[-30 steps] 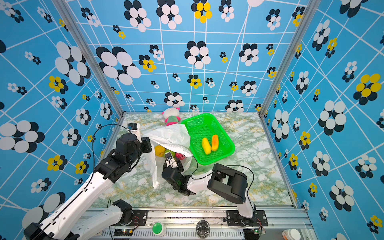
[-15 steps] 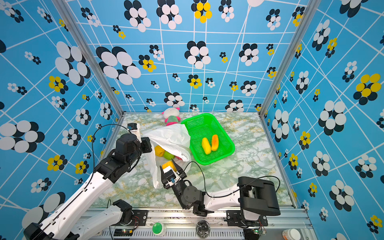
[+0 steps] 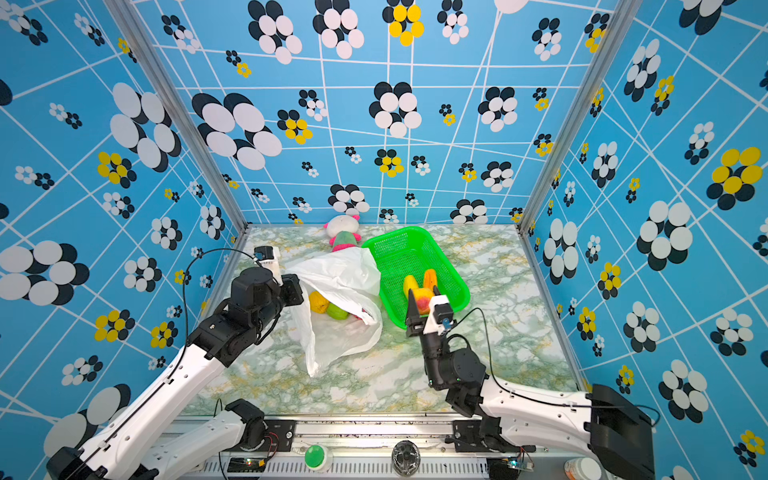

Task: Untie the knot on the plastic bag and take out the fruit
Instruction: 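Close the right gripper on the red-yellow mango and lift it out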

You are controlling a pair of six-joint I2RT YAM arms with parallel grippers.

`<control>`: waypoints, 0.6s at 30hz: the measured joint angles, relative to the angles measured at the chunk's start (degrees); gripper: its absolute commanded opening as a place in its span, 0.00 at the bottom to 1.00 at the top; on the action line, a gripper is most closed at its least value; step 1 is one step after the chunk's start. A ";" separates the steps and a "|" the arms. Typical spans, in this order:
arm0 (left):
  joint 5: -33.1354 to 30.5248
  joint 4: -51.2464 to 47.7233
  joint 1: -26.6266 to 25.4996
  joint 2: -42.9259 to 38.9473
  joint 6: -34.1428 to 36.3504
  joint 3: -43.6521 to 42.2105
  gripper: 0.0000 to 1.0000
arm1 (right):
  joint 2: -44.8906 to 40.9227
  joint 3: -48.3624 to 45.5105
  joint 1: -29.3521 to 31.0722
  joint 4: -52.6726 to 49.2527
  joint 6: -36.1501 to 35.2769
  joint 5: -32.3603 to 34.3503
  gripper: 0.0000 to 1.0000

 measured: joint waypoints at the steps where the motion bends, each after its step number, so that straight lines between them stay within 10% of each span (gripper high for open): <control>1: -0.02 0.00 0.00 -0.02 0.00 0.00 0.00 | -1.11 0.37 -3.15 -4.11 3.26 -0.79 0.30; 6: -0.17 0.00 0.00 -0.52 0.00 0.00 0.00 | 1.07 4.00 -16.92 -22.27 17.42 -8.11 0.33; 18: -0.20 0.00 0.00 -0.50 0.00 0.00 0.00 | 17.84 16.15 -26.29 -45.29 29.92 -16.70 0.31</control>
